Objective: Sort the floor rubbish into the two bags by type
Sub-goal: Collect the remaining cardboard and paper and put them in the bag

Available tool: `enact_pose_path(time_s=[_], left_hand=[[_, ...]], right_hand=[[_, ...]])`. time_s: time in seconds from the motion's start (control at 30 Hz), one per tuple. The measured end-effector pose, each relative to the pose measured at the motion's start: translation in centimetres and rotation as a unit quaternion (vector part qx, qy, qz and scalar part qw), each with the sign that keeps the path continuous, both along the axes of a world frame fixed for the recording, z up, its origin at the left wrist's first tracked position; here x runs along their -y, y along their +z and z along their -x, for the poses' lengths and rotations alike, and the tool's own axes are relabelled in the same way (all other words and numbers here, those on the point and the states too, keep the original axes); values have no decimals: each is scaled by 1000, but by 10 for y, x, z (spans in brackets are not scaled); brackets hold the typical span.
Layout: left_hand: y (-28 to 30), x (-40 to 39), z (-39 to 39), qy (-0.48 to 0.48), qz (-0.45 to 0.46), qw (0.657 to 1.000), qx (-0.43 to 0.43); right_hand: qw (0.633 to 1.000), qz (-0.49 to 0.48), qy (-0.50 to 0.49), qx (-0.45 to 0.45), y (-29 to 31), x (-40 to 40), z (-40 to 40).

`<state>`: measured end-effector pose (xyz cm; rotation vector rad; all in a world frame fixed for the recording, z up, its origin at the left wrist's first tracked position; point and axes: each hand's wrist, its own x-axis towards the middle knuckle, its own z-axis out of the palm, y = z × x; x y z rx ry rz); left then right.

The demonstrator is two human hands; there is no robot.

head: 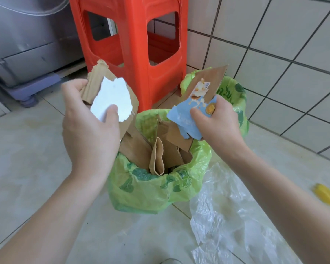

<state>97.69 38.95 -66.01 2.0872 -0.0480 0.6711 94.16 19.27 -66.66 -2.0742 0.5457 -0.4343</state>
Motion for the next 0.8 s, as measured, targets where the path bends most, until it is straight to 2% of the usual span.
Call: enact_pose_path(time_s=[0.1, 0.17, 0.27, 0.33, 0.43, 0.57, 0.8], left_hand=[[-19, 13, 5, -8, -56, 998, -38], [-36, 22, 9, -41, -87, 991, -92], [-56, 32, 14, -125, -179, 962, -161], [-60, 34, 13, -154, -194, 952, -180], [-57, 32, 9, -156, -174, 956, -178], [-52, 28, 8, -108, -159, 968, -160], [-51, 40, 10, -88, -241, 964, -68]], right_hand=[[999, -42, 5, 20, 2, -11, -5], [999, -43, 23, 18, -2, -21, -7], [998, 39, 42, -20, -15, -31, -5], [994, 80, 55, -57, -21, -33, -3], [990, 90, 72, -78, -21, -32, 0], [987, 138, 45, -63, -16, -29, 1], [965, 219, 35, -140, -21, -25, -5]])
